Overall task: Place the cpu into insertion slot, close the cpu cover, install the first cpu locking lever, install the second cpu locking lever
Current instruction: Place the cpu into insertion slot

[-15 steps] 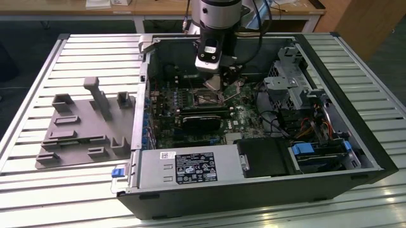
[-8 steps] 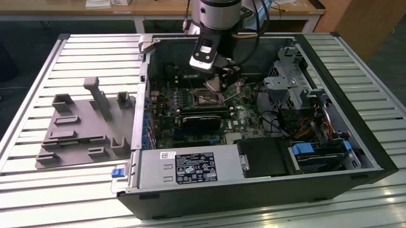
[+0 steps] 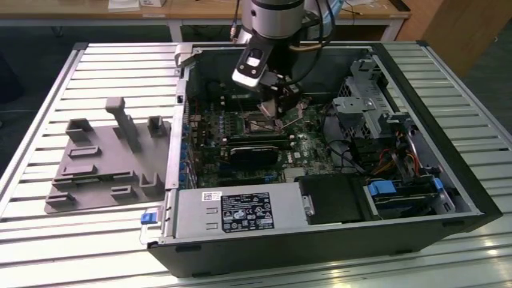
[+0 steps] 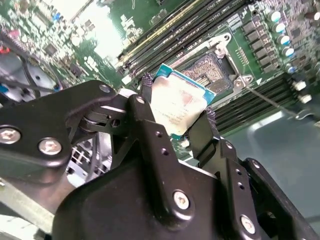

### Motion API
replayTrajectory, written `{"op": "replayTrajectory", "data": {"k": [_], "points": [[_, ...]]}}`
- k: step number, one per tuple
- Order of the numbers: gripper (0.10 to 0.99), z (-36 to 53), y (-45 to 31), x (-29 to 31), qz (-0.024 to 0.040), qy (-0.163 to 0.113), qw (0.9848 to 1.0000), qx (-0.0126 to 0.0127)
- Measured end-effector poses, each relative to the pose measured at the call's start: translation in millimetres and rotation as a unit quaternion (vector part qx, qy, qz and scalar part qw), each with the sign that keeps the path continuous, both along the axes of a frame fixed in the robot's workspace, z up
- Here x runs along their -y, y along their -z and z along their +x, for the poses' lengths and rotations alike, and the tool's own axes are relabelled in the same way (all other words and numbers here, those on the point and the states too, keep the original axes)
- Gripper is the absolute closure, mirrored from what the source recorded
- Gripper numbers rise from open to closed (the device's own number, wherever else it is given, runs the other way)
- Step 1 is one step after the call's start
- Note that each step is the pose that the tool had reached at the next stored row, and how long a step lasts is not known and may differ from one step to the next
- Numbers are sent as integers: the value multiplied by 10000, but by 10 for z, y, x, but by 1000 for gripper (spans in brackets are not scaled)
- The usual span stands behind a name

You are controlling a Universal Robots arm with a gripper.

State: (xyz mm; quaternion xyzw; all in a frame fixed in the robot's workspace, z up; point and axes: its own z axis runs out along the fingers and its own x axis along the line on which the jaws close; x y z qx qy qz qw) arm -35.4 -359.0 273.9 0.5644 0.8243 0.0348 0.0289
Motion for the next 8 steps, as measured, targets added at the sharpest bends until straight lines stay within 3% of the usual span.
{"op": "replayTrajectory", "data": {"k": [4, 8], "points": [[549, 0, 11, 0, 1, 367, 9993, 0], [549, 0, 35, 0, 1, 734, 9973, 0]]}}
